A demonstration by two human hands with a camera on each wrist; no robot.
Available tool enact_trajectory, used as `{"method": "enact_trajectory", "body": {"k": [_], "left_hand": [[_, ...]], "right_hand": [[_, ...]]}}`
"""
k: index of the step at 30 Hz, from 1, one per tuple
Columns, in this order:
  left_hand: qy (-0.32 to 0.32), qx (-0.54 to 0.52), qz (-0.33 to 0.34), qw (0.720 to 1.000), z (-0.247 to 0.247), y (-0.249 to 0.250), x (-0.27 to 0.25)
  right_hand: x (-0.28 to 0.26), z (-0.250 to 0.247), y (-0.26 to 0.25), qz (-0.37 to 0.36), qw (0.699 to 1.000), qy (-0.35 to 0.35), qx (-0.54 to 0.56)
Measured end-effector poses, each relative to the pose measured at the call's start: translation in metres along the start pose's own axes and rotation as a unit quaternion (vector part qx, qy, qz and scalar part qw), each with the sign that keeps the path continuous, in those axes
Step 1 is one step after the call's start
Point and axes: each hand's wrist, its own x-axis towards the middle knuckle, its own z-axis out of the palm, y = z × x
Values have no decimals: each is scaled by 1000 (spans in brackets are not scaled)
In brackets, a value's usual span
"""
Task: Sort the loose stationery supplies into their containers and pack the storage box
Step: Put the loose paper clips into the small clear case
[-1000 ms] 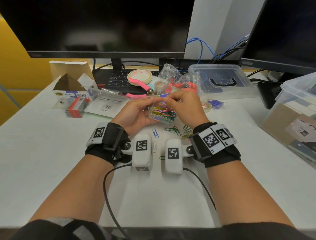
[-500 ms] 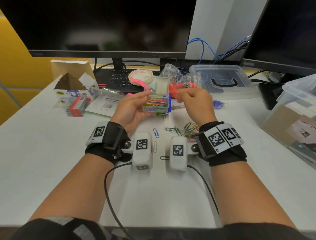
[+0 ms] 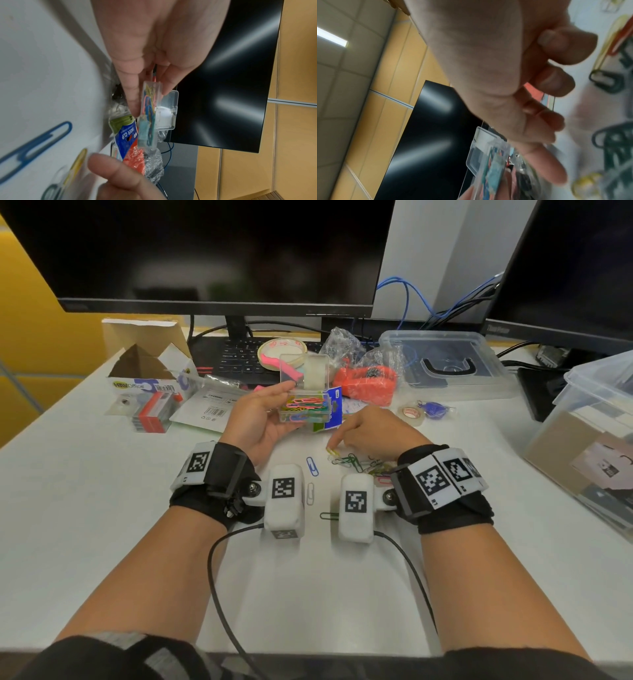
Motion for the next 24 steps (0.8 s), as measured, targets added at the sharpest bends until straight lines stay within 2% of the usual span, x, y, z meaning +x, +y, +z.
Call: {"method": "enact_trajectory", "body": {"k": [2, 4, 8, 12, 15, 20, 24], "left_hand": [[-2, -6, -2, 1000, 0, 0, 0], [-5, -11, -4, 1000, 0, 0, -1], [-17, -13, -11, 1000, 1, 1, -2], [-19, -14, -20, 1000, 0, 0, -2], [-21, -15, -21, 999, 1, -1, -3], [-23, -11, -24, 999, 1, -1, -2], [-21, -5, -23, 1000, 1, -1, -2]], "right_hand": [[-2, -5, 3, -2, 999, 30, 42], [-3, -9, 9, 7, 999, 44, 27], [-4, -17, 21, 46, 999, 26, -5], [-6, -22, 32, 89, 995, 46, -8], [-8, -22, 33, 101, 994, 35, -34], [-2, -16, 27, 93, 995, 40, -2], [1, -5, 17, 26, 998, 52, -5]]}}
